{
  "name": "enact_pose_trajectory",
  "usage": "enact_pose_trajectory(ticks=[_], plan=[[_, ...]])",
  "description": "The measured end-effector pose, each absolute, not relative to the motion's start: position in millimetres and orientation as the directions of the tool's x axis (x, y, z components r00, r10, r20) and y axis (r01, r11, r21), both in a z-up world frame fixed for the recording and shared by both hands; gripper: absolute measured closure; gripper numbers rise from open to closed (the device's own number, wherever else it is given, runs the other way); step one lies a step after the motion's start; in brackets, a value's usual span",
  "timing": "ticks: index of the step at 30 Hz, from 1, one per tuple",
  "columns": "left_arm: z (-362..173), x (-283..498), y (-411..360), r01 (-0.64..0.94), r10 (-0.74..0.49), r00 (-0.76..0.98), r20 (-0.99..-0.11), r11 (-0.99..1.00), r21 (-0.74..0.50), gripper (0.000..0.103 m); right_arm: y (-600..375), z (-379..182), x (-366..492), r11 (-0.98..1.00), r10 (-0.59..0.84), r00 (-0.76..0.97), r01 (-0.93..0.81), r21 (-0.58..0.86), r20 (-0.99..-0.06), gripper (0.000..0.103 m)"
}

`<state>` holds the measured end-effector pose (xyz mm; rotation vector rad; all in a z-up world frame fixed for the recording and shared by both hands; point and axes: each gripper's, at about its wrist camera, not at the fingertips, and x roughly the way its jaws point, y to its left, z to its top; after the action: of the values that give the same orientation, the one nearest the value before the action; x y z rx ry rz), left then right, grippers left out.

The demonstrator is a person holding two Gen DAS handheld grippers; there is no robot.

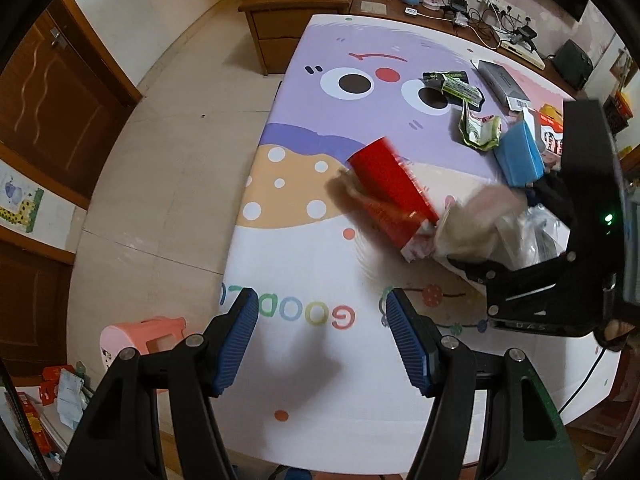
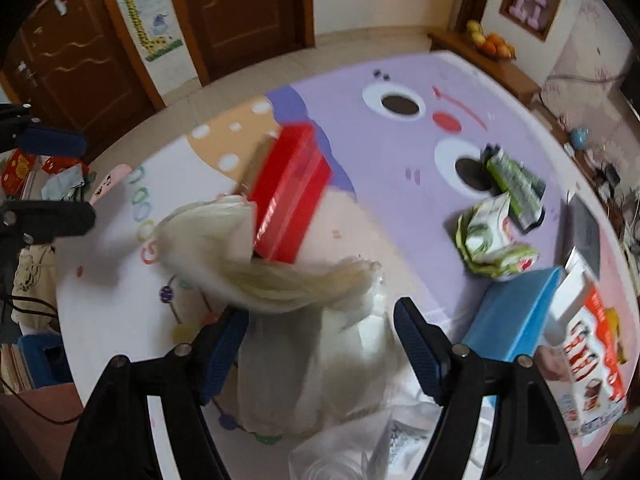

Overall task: Collect trash
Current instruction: 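Grasp the white tissues with the right gripper while the left gripper grasps the red box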

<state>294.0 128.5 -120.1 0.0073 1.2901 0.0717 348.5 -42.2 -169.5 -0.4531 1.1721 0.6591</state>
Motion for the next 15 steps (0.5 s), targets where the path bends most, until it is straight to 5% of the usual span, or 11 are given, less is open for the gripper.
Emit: enact_pose_trajectory(ticks=[3,8,15], plan=[[-121,302,132,-0.055,0.042,0.276,-0.960,0.998,0.028,0.038,-49,-176,351,0.762,0.248,0.194,-0.644,0.067,-0.949,0.032],[-120,314,138,-0.071,-0.001,0.280,-0.960,0.997,-0.022,0.038,-62,-164,348,0.803,0.333,0.200,-0.572,0.166,-0.921,0.072],[-121,329,146,-0.129,-0.106,0.266,-0.958,0.981,-0.145,0.038,-85,-144,336,0.835,0.418,0.271,-0.490,0.250,-0.867,0.080]])
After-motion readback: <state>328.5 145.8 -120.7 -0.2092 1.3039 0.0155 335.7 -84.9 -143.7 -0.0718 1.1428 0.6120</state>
